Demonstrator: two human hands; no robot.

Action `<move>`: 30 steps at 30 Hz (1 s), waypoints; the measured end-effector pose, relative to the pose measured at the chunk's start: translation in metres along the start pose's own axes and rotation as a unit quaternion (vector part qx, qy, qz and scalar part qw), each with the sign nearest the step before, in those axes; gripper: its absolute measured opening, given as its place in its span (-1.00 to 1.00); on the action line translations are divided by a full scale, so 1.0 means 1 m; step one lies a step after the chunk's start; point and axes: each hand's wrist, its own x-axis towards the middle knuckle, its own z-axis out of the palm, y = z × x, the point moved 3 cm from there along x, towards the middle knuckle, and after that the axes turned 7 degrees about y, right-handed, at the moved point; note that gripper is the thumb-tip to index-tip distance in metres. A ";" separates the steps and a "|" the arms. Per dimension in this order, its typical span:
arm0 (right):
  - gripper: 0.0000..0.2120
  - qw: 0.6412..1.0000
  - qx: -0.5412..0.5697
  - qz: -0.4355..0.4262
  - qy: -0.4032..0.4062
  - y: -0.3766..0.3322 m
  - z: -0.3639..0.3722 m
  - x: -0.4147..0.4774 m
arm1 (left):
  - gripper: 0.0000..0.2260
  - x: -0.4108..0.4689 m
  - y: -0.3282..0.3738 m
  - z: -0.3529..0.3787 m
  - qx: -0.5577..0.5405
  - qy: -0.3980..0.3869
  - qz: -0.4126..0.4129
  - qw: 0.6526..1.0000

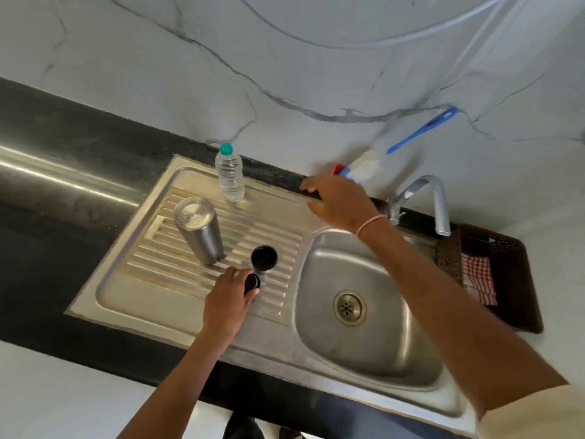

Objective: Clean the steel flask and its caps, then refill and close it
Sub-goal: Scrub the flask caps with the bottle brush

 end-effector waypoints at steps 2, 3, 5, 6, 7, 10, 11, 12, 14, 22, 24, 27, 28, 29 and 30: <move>-0.71 0.994 -0.098 -0.021 0.034 0.022 -0.033 0.009 | -0.64 0.001 -0.001 0.002 -0.015 0.003 -0.011 1.000; -0.71 0.986 -0.153 -0.042 0.052 0.032 -0.048 0.016 | -0.64 0.001 -0.001 0.001 -0.026 0.011 -0.016 0.999; -0.72 0.958 -0.264 -0.081 0.079 0.052 -0.074 0.030 | -0.64 0.001 0.005 -0.008 -0.054 0.044 -0.020 0.997; -0.74 0.938 -0.320 -0.095 0.088 0.062 -0.086 0.036 | -0.62 0.002 0.010 -0.015 -0.073 0.063 -0.018 0.995; -0.74 0.919 -0.371 -0.099 0.090 0.072 -0.096 0.041 | -0.62 0.003 0.017 -0.022 -0.099 0.080 -0.014 0.992; -0.66 0.896 -0.441 -0.054 0.021 0.099 -0.114 0.051 | -0.62 0.015 0.041 -0.040 -0.212 0.106 0.007 0.972; -0.62 0.895 -0.445 -0.031 -0.008 0.107 -0.116 0.052 | -0.62 0.020 0.050 -0.045 -0.259 0.107 0.005 0.960; -0.59 0.895 -0.444 -0.009 -0.033 0.114 -0.117 0.054 | -0.63 0.028 0.058 -0.048 -0.300 0.105 -0.005 0.948; -0.56 0.897 -0.437 0.016 -0.069 0.123 -0.116 0.055 | -0.69 0.042 0.072 -0.053 -0.346 0.107 -0.032 0.932; -0.76 0.904 -0.412 0.034 -0.104 0.140 -0.109 0.056 | -0.74 0.071 0.107 -0.052 -0.414 0.129 -0.083 0.897; -0.75 0.904 -0.416 0.020 -0.093 0.137 -0.113 0.054 | -0.73 0.073 0.110 -0.048 -0.417 0.127 -0.091 0.895; -0.75 0.906 -0.416 0.012 -0.074 0.135 -0.125 0.050 | -0.70 0.077 0.112 -0.041 -0.425 0.113 -0.100 0.893; -0.76 0.906 -0.418 0.010 -0.066 0.134 -0.129 0.048 | -0.70 0.078 0.114 -0.040 -0.423 0.111 -0.101 0.894; -0.76 0.906 -0.420 0.005 -0.056 0.133 -0.133 0.046 | -0.70 0.079 0.115 -0.040 -0.420 0.112 -0.100 0.895; -0.77 0.904 -0.424 0.002 -0.046 0.133 -0.138 0.043 | -0.70 0.080 0.118 -0.040 -0.419 0.112 -0.099 0.895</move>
